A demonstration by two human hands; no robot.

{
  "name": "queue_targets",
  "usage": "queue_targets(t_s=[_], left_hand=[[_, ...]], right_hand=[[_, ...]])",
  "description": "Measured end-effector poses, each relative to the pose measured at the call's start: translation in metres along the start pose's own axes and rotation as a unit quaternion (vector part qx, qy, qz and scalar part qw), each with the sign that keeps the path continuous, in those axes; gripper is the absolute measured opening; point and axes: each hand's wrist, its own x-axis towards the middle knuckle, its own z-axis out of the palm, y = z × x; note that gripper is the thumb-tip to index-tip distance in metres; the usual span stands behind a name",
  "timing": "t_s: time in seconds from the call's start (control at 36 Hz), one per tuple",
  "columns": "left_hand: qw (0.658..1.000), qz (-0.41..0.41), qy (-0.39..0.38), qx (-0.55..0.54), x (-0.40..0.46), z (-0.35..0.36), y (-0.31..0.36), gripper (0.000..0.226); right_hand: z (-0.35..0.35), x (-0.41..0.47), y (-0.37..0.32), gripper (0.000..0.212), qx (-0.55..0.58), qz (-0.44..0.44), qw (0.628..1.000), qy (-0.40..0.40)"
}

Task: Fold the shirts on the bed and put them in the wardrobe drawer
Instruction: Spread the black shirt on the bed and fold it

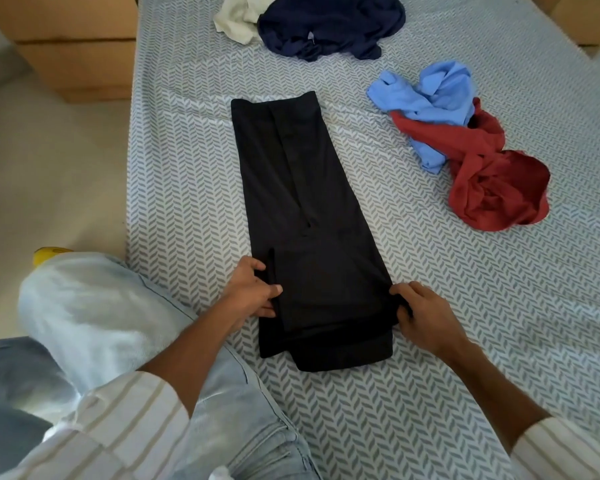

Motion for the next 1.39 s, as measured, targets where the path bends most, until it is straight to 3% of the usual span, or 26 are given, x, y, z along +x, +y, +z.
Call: queue_targets(t_s=[0.19, 0.39, 0.58, 0.64, 0.81, 0.89, 0.97, 1.11, 1.25, 1.39], left_hand=[[0.994, 0.057, 0.089, 0.042, 0.007, -0.002, 0.001, 0.043], [0.991, 0.054, 0.043, 0.116, 0.007, -0.007, 0.001, 0.035], [0.985, 0.035, 0.086, 0.147, 0.008, -0.009, 0.015, 0.041], [0.983, 0.036, 0.080, 0.160, 0.011, -0.009, 0.015, 0.032], [0.978, 0.008, 0.024, 0.209, 0.022, -0.013, 0.017, 0.020], [0.976, -0.005, 0.008, 0.217, 0.025, -0.017, 0.024, 0.034], [0.971, 0.019, 0.071, 0.227, 0.035, -0.025, 0.036, 0.042], [0.944, 0.110, 0.185, 0.248, 0.083, -0.044, 0.070, 0.027], [0.950, 0.160, 0.189, 0.191, 0.132, -0.064, 0.108, 0.020], [0.957, 0.175, 0.197, 0.119, 0.188, -0.087, 0.149, 0.022]], right_hand=[[0.002, -0.004, 0.007, 0.044, 0.023, -0.022, 0.999, -0.012], [-0.004, -0.005, 0.007, 0.039, 0.035, -0.042, 0.997, -0.049], [-0.018, 0.045, -0.017, 0.028, 0.076, -0.044, 0.994, 0.059], [-0.013, 0.073, -0.033, 0.025, 0.080, -0.042, 0.994, 0.067], [0.010, 0.153, -0.085, 0.035, 0.079, -0.065, 0.995, 0.002], [0.017, 0.180, -0.099, 0.036, 0.026, -0.044, 0.996, -0.079], [0.011, 0.208, -0.101, 0.026, 0.048, -0.006, 0.993, -0.106], [0.000, 0.276, -0.091, 0.014, 0.159, 0.050, 0.986, -0.032], [-0.001, 0.354, -0.065, 0.017, 0.177, 0.126, 0.976, 0.029], [-0.004, 0.423, -0.044, 0.034, 0.266, 0.228, 0.936, 0.021]])
